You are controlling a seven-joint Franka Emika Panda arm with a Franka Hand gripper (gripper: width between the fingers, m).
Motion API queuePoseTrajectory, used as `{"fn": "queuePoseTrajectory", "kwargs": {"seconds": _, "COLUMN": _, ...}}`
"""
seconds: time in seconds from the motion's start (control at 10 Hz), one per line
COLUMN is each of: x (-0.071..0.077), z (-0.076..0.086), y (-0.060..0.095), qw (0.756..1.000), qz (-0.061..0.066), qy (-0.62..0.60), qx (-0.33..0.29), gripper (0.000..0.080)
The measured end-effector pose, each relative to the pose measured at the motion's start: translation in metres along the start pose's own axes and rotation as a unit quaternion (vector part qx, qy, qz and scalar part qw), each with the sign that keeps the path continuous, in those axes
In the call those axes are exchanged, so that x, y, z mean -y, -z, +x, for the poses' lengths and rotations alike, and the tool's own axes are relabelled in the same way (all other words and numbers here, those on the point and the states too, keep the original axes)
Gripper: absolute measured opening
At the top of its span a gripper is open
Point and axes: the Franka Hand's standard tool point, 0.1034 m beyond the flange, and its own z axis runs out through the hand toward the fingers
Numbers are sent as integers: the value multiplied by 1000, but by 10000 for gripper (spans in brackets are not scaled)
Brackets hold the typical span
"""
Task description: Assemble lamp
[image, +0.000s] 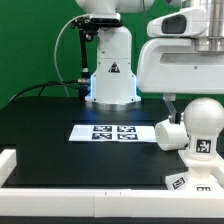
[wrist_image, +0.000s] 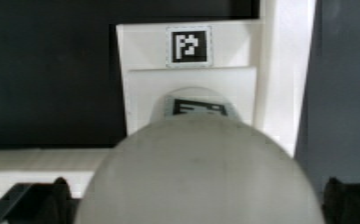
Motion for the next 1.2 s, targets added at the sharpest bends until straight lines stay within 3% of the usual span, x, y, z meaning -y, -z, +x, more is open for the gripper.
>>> {"fn": "queuePoseTrajectory", "kwargs": {"seconds": 0.1, "x": 0, "z": 0, "y": 0, "qw": 1000, "qz": 0, "qy": -6, "qx": 0, "gripper": 698}}
{"fn": "queuePoseTrajectory", "kwargs": {"seconds": 0.2, "x": 0, "z": 0, "y": 0, "qw": 1000, "qz": 0, "qy": -15, "qx": 0, "gripper": 595}}
{"fn": "queuePoseTrajectory", "kwargs": {"seconds": 0.3, "x": 0, "z": 0, "y": 0, "qw": 1000, "qz": 0, "qy": -14, "qx": 0, "gripper": 574}}
{"fn": "queuePoseTrajectory", "kwargs": {"seconds": 0.7, "x": -2, "z": 0, "y": 0, "qw": 983, "qz": 2, "qy": -181, "qx": 0, "gripper": 574}}
{"fn": "queuePoseTrajectory", "kwargs": {"seconds": 0.8, "x": -3, "z": 0, "y": 0, "qw": 968, "qz": 6, "qy": -252, "qx": 1, "gripper": 574}}
{"fn": "queuePoseTrajectory", "kwargs": {"seconds": 1.0, "x": -2, "z": 0, "y": 0, "qw": 913, "qz": 21, "qy": -407, "qx": 11, "gripper": 576}}
{"fn": "queuePoseTrajectory", "kwargs": {"seconds": 1.2, "x": -1, "z": -2, "y": 0, "qw": 874, "qz": 27, "qy": -485, "qx": 21, "gripper": 576}}
